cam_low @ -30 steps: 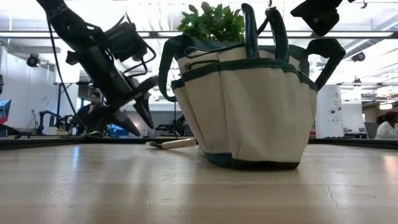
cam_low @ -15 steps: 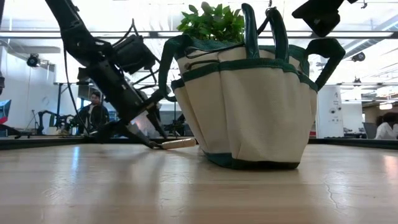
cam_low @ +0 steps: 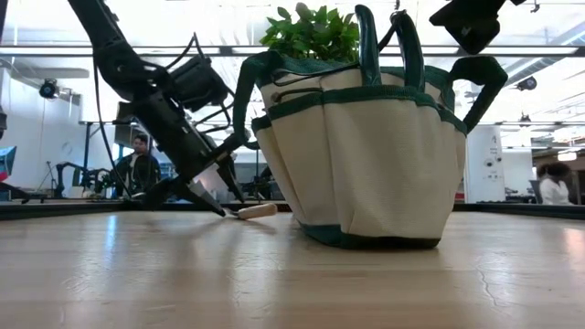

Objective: Pick & Place Garden tools in Gardening bag
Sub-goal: Put the brown trowel into the gardening bag

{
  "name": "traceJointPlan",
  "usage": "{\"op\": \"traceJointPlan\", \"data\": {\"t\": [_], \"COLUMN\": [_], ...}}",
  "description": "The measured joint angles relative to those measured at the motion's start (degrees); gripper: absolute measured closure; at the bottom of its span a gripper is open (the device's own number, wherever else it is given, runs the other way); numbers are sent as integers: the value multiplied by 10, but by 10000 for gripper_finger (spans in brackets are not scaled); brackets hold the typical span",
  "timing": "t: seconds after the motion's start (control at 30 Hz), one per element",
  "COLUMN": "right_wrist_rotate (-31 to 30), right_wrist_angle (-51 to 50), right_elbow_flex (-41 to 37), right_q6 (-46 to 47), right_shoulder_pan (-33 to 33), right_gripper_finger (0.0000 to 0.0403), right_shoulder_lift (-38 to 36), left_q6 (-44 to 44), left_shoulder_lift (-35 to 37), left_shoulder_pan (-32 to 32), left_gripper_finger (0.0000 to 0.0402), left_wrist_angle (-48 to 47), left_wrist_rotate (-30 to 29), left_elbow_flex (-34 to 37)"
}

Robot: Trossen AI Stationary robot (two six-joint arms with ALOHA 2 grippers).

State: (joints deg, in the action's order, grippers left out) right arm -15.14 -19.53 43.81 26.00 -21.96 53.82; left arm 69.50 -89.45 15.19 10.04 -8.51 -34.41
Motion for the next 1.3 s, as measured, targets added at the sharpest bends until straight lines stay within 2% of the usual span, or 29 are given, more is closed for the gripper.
{"op": "traceJointPlan", "data": {"t": [0.47, 0.87, 1.03, 1.2, 1.3], "right_wrist_rotate": [-1, -1, -1, -1, -1], "right_wrist_angle": [0, 0, 0, 0, 0], "right_elbow_flex": [0, 0, 0, 0, 0], "right_q6": [0, 0, 0, -2, -2], "right_shoulder_pan": [0, 0, 0, 0, 0], "right_gripper_finger": [262, 266, 265, 273, 277], "right_shoulder_lift": [0, 0, 0, 0, 0], "left_q6": [-4, -6, -34, -79, -99], "left_shoulder_lift": [-14, -64, -64, -65, -65], "left_shoulder_pan": [14, 16, 17, 17, 17], "left_gripper_finger": [218, 226, 277, 375, 390], "left_wrist_angle": [5, 89, 85, 86, 91], "left_wrist_rotate": [-5, -7, -5, -7, -10], "left_elbow_flex": [0, -1, -1, 0, -1]}}
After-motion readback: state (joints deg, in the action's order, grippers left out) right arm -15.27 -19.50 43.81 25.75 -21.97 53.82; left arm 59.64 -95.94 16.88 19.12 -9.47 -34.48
